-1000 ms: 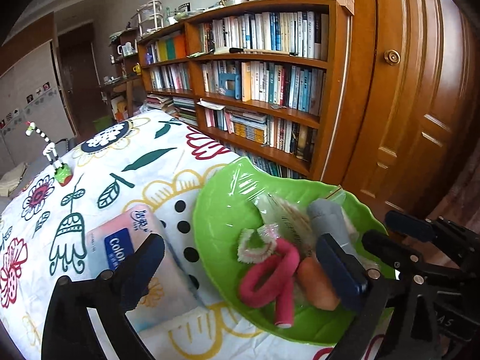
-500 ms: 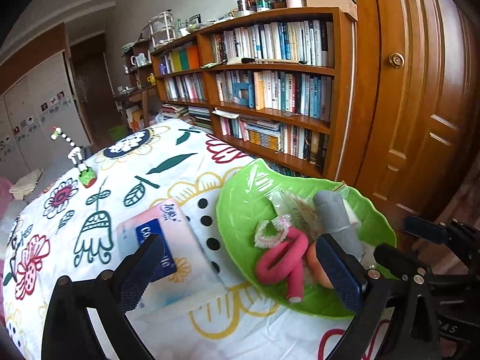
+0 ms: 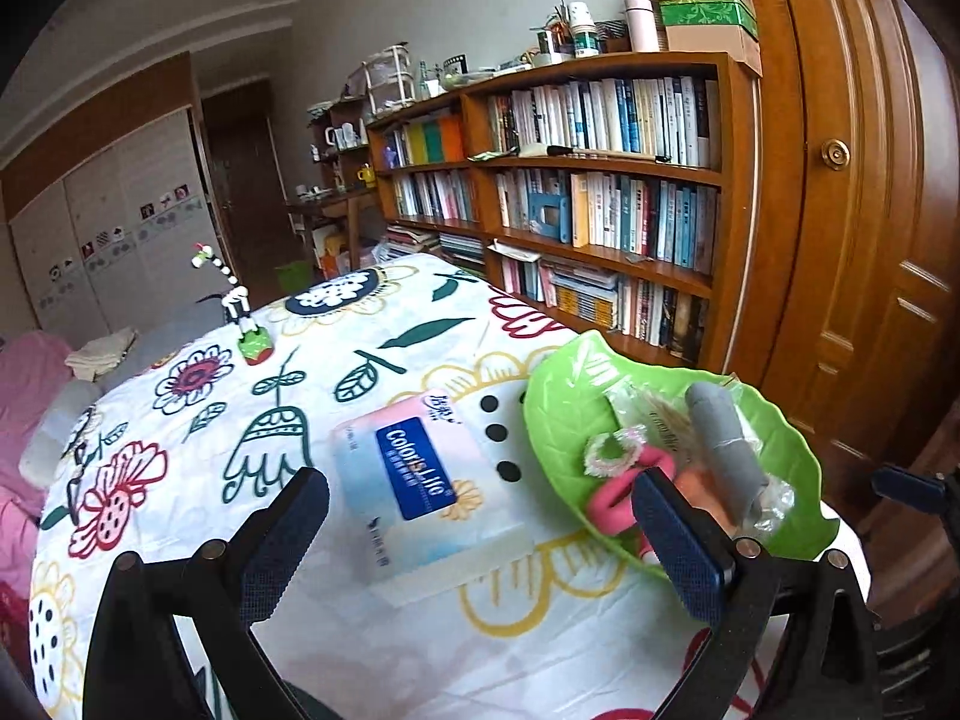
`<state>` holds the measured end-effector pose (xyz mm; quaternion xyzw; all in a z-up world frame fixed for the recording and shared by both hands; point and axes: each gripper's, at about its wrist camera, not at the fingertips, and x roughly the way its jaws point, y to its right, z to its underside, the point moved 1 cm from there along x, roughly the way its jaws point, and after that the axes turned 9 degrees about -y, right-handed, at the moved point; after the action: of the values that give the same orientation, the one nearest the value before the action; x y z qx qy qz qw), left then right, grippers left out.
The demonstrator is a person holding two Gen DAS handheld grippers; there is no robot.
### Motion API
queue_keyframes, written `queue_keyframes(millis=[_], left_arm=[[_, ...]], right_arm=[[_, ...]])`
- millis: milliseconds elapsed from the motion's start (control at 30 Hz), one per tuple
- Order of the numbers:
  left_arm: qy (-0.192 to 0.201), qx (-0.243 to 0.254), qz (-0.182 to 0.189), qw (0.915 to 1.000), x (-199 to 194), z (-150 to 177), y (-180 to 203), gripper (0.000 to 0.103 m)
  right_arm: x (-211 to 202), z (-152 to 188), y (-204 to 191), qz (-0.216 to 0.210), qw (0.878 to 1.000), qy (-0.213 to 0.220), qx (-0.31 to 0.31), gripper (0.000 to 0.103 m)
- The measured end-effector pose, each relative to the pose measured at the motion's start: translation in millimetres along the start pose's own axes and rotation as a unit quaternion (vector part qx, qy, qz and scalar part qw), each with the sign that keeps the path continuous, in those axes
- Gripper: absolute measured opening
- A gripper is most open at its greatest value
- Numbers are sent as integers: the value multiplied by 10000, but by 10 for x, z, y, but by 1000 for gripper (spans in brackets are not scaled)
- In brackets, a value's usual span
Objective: Organize soft objects
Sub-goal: 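Lift both open tools up and away from the filled bowl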
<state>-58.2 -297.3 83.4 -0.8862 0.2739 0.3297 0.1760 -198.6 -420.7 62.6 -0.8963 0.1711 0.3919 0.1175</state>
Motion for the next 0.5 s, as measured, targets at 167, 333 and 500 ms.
queue_keyframes(millis=[167,333,500], left_arm=[[85,74,-244,9996,-41,76,-9,103],[19,97,-152,9998,-13,107,-17,103],[-137,44,-244,9996,46,142,-4,103]], right_arm=[[-32,20,-90,194,9997,37,-108,103],[-32,53,-147,366,9992,0,-175,103],[6,78,-177,463,9984,-73,-317,103]])
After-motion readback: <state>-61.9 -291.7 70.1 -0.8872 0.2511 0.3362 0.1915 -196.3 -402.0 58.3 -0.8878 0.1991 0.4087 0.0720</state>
